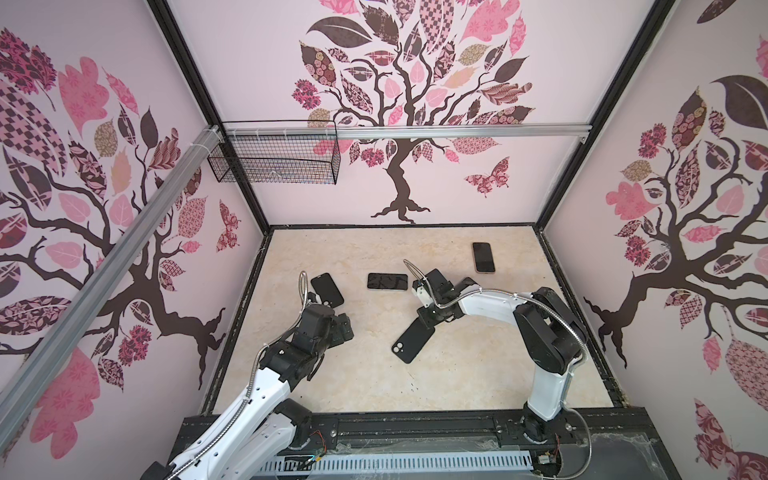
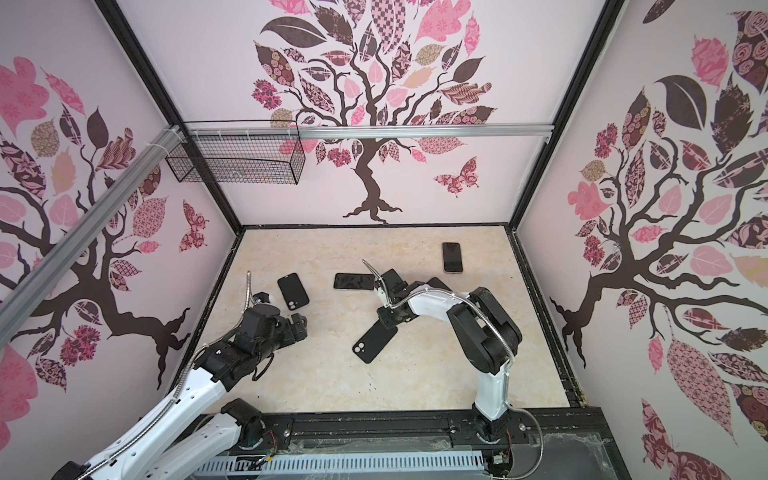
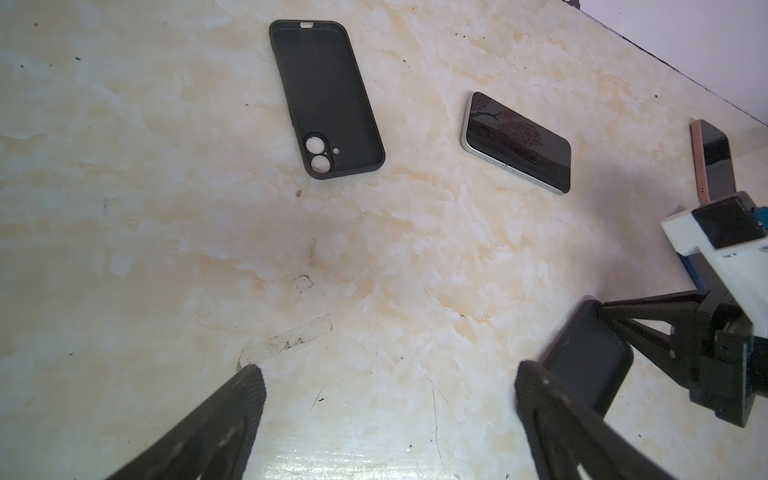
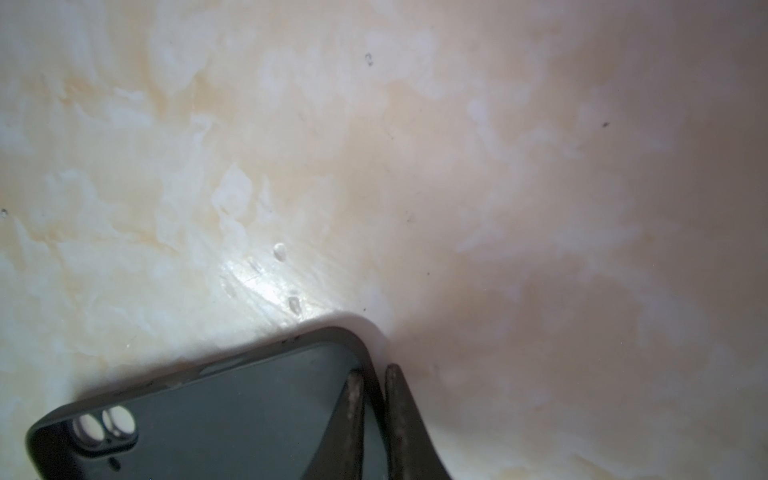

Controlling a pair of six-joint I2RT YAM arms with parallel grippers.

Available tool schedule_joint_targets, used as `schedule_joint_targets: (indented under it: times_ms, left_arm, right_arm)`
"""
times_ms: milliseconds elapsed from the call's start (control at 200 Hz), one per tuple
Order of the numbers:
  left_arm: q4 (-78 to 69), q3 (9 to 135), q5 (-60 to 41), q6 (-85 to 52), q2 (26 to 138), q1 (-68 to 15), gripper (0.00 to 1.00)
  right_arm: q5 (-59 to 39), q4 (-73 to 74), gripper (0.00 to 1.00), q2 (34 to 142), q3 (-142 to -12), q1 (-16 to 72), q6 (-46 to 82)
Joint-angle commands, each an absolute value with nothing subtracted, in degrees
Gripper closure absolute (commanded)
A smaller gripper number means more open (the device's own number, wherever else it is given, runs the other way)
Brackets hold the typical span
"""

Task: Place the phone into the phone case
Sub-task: 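Slide the black case with the right gripper toward the blue-edged phone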

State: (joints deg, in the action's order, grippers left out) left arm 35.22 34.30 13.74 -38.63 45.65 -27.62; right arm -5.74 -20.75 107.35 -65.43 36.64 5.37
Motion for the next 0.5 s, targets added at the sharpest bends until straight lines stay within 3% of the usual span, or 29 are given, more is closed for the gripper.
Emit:
schedule_joint_targets:
  times_ms: [0, 495]
  left_arm:
    - [34.02, 32.78, 13.92, -38.48, 45.79, -27.30, 0.03]
    - [33.79, 31.66, 13.88, -38.39, 44.48, -27.20, 0.03]
  right_arm:
    - [-3.58, -22.19, 0.87, 107.00, -65.33, 36.86, 6.94]
    - [-0.45, -18.59, 1.00, 100.24, -59.17, 34.46, 15.61]
